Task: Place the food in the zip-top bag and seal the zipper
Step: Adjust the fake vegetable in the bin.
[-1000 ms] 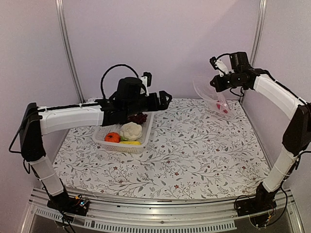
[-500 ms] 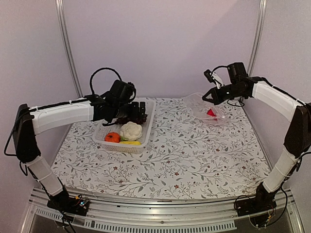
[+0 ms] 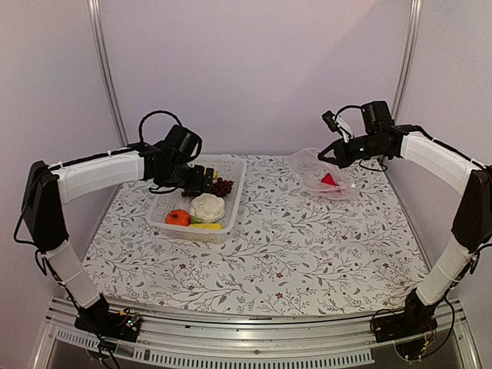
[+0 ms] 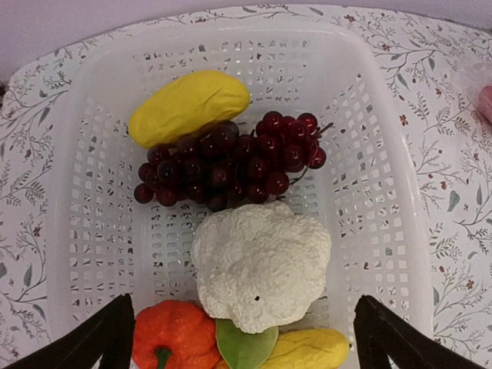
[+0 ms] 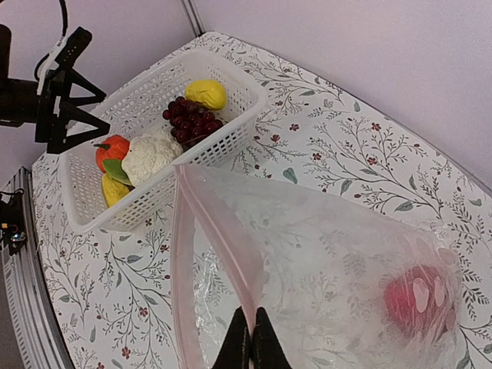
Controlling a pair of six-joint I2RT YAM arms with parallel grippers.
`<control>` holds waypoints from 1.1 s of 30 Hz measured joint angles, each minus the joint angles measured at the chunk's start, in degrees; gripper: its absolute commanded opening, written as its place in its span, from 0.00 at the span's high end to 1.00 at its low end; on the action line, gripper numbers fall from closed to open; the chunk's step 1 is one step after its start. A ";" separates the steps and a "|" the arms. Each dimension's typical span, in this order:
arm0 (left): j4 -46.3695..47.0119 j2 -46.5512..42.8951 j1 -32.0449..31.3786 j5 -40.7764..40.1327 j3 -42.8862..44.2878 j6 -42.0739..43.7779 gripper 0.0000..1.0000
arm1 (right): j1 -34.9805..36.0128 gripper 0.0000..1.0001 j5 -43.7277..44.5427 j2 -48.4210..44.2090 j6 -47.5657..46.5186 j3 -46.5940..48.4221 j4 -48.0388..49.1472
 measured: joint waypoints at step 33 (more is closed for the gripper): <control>-4.57 16.26 6.08 14.93 8.26 -3.19 0.08 | 0.00 1.00 -1.66 -1.49 -1.64 -4.94 1.14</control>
